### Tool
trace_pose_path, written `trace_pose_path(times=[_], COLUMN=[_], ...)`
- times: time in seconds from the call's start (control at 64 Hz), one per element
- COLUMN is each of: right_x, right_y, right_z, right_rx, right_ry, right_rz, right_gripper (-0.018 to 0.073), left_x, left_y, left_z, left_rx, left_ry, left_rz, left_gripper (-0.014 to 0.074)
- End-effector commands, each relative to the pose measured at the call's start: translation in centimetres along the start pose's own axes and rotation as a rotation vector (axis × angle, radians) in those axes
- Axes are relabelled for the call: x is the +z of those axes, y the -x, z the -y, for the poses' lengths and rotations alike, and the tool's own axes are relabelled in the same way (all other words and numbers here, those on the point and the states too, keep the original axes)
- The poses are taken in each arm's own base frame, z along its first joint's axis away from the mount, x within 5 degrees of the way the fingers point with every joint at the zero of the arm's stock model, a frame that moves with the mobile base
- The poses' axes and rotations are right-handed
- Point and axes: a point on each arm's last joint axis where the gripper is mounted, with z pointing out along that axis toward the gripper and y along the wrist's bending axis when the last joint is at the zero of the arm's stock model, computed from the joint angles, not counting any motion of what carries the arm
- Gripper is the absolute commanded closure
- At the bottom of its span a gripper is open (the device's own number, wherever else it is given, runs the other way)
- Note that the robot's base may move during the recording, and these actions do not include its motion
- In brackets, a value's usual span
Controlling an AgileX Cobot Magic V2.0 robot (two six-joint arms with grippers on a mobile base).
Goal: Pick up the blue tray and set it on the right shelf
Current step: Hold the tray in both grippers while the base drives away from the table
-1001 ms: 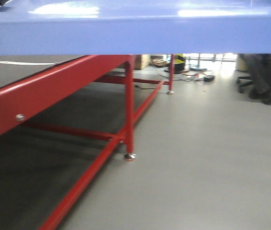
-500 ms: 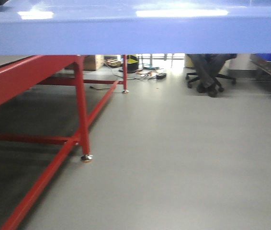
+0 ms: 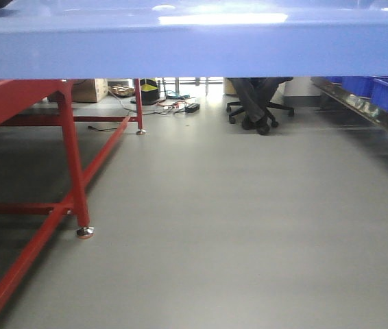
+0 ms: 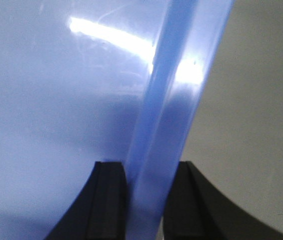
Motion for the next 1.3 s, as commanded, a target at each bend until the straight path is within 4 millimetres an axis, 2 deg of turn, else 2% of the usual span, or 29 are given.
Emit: trace_pose_path(times=[0.0, 1.282], right_x=[-1.79, -1.79], right_y=[0.88, 0.88], right_z=[0.22, 0.22], right_rx=[-0.052, -0.052], right_ry=[-0.009, -0.009], right_rz=[0.116, 0.116], right_gripper=[0.0494, 0.0494], left_x=[-1.44, -1.43], left_y=[-0.04, -0.13], left_z=[-0.44, -0.29], left_rx=[0.049, 0.044], left_ry=[0.036, 0.019], left_rz=[0.022, 0.014], left_gripper=[0.0645, 0.0645])
